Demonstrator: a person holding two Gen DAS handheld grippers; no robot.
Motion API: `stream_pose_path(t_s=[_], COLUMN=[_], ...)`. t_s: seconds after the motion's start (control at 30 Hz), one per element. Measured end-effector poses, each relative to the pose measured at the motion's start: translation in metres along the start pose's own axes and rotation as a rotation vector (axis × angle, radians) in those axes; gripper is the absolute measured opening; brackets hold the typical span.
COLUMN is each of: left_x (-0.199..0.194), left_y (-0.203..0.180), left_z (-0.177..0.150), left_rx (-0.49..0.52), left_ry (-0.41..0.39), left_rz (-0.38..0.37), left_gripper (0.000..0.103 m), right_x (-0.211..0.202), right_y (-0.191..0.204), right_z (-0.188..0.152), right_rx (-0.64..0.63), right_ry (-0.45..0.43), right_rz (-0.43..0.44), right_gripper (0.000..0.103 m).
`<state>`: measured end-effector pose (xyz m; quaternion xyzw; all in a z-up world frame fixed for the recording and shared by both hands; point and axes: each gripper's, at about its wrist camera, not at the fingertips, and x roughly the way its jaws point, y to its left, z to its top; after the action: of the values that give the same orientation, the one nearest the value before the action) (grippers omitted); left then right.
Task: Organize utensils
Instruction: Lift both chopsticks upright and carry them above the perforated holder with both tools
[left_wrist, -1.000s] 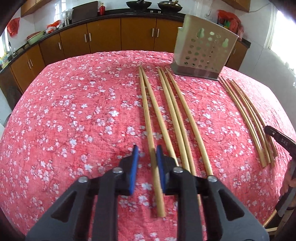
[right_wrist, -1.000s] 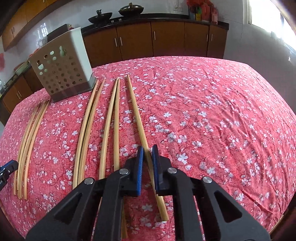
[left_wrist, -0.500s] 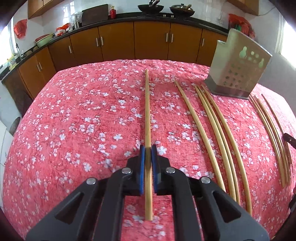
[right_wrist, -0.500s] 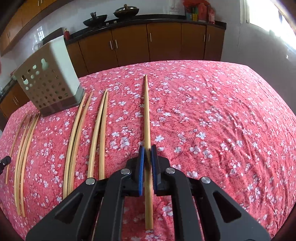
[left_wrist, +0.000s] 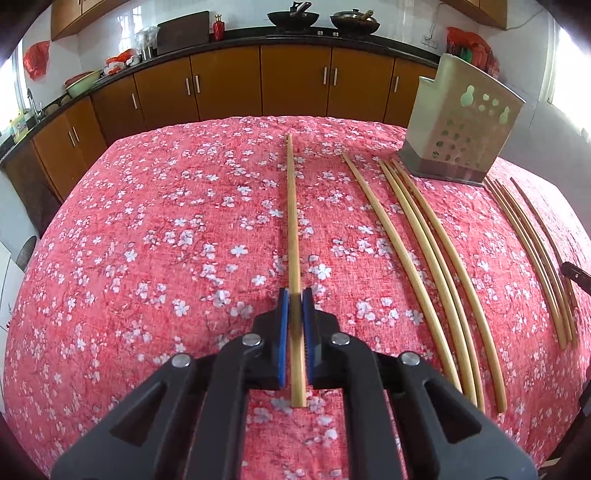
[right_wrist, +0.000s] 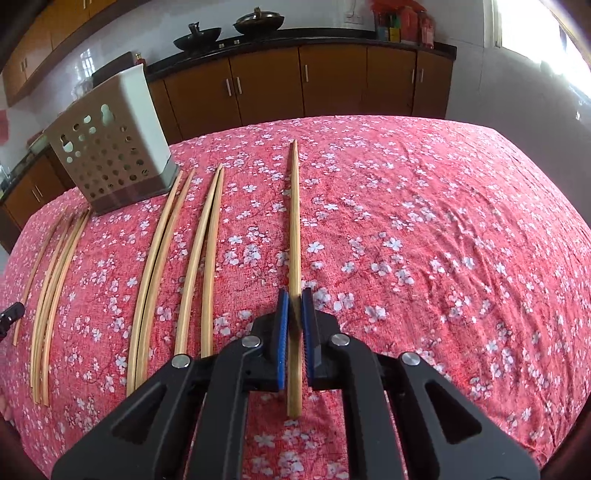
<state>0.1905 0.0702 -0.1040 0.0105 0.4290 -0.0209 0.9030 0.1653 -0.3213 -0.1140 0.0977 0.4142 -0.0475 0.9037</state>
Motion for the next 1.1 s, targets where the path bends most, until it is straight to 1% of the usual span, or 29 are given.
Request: stream_pose_path(t_s=[0.1,0.2,0.37,0.53,0.63,0.7,0.73,0.8,0.87,0.9,0.93,1.0,1.03,1.1], left_x=[-0.002,-0.015,-0.057,-0.105,-0.126,-0.133,-0.135,-0.135,-0.127,-0.119,-0.112,-0.095,-0.082,-0.064], left_y=[0.001,0.006,0.018,0.033,0.04,0.041,0.042,0.04,0.037,0.034,0.03,0.027,0.024,0.02], left_z=[0.0,0.004,0.024,0.055,0.073,0.082,0.088,0.092,0.088,0.082,0.073,0.057,0.048,0.036], left_rx=[-0.003,-0.022,-0.062,-0.135,-0.155,-0.161,-0.155,-0.139,-0.122,-0.103,-0.086,-0.075,-0.074,-0.063], left_ry=[0.007,-0.023,-0.159,-0.312,-0.386,-0.404,-0.408,-0.398,-0.358,-0.333,-0.307,-0.253,-0.206,-0.146], left_rz=[0.012,0.018,0.021,0.039,0.046,0.043,0.043,0.039,0.014,0.003,0.006,0.002,-0.012,-0.009], left_gripper=[0.008,0.008,0.009,0.009,0.009,0.008,0.007,0.007,0.007,0.01,0.016,0.023,0.023,0.023], right_x=[-0.007,-0.026,-0.062,-0.094,-0.105,-0.108,-0.11,-0.111,-0.111,-0.11,-0.11,-0.11,-0.11,-0.109], right_y=[-0.004,-0.009,-0.019,-0.019,-0.016,-0.014,-0.014,-0.011,-0.009,-0.009,-0.009,-0.009,-0.009,-0.008], right_z=[-0.002,0.001,0.015,0.038,0.052,0.059,0.061,0.064,0.063,0.061,0.06,0.057,0.055,0.054], right_rx=[0.018,0.033,0.048,0.056,0.047,0.042,0.038,0.03,0.025,0.023,0.024,0.028,0.029,0.029], right_ry=[-0.009,-0.071,-0.185,-0.302,-0.343,-0.362,-0.368,-0.372,-0.372,-0.372,-0.372,-0.369,-0.366,-0.359], right_rz=[0.004,0.018,0.029,0.039,0.049,0.051,0.053,0.05,0.054,0.054,0.055,0.058,0.06,0.063], right_gripper=[0.008,0.008,0.008,0.008,0.008,0.008,0.008,0.008,0.008,0.008,0.008,0.008,0.008,0.008])
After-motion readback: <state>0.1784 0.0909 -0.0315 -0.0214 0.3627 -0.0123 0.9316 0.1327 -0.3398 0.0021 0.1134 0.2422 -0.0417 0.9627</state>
